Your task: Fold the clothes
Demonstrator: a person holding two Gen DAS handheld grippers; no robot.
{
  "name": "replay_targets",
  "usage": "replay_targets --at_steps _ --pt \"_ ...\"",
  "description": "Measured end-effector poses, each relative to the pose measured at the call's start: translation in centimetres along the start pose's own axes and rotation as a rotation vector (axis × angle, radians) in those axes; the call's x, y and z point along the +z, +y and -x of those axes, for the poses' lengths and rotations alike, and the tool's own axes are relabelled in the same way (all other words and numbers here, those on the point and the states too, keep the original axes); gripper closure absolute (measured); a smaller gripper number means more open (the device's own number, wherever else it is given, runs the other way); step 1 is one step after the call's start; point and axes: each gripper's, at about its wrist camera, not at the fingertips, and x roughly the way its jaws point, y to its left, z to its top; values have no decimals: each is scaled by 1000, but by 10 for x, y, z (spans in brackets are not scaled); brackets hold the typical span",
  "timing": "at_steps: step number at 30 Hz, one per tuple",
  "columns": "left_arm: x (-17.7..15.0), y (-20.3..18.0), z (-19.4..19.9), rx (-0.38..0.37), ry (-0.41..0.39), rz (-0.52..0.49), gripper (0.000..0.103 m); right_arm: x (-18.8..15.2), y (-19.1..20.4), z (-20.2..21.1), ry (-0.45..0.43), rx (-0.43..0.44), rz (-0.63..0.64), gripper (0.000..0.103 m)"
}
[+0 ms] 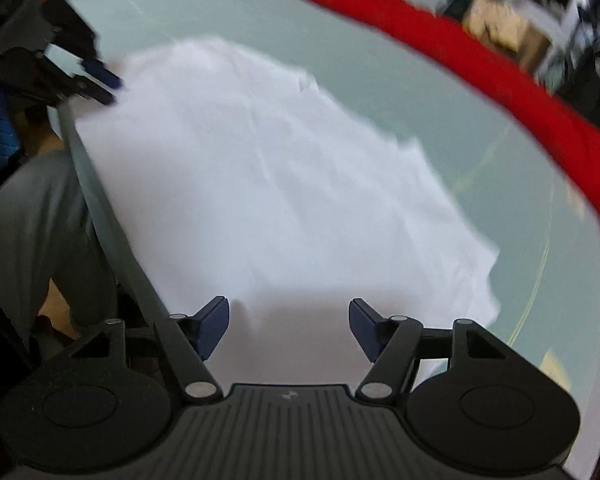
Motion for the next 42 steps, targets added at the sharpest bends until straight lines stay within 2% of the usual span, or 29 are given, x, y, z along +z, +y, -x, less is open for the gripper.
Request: replay_targets --at_steps 3,5,7,8,10,13,15,18,21,23,26,28,32,34,36,38,41,42 --pt "-13 19 9 -22 19 102 81 -23 -8 -5 34 7 -47 31" --pt "-5 25 17 0 10 109 81 -25 -14 4 16 24 -86 31" --pt "9 29 25 39 -34 101 75 -15 -19 12 -22 21 -111 31" --pt "19 33 26 39 -61 112 70 -7 -23 15 -54 18 -126 30" --pt "40 42 22 21 -107 147 68 9 -33 17 -113 14 -173 24" --pt "61 54 0 -21 -114 227 68 34 -49 4 -182 25 -279 23" --pt "65 62 -20 -44 -95 280 68 42 -57 -10 -189 49 -341 23" --pt "46 79 -43 -47 -22 391 67 36 -65 -29 -164 53 -403 23" --pt "12 99 -37 -78 -49 473 69 15 -71 -38 -135 14 -447 18" --pt "7 106 -27 -87 -62 509 68 4 -77 -34 -159 -4 -495 14" --pt "25 105 -18 -35 -87 493 65 -1 -81 -21 -213 -44 -573 9" --pt "40 107 -19 -77 -131 493 61 6 -80 -12 -279 -44 -591 0" --pt "64 105 -38 -162 -168 508 55 29 -74 -8 -378 -26 -589 0" --pt "68 104 -53 -180 -155 527 52 38 -74 -17 -382 -1 -608 0" --pt "65 105 -69 -160 -130 543 50 39 -75 -29 -361 18 -630 0" --pt "59 108 -78 -130 -138 538 50 36 -76 -38 -328 15 -640 0" --pt "59 118 -80 -138 -144 582 51 25 -87 -50 -272 -84 -710 0" --pt "62 117 -76 -120 -141 573 50 20 -92 -53 -257 -116 -746 0"
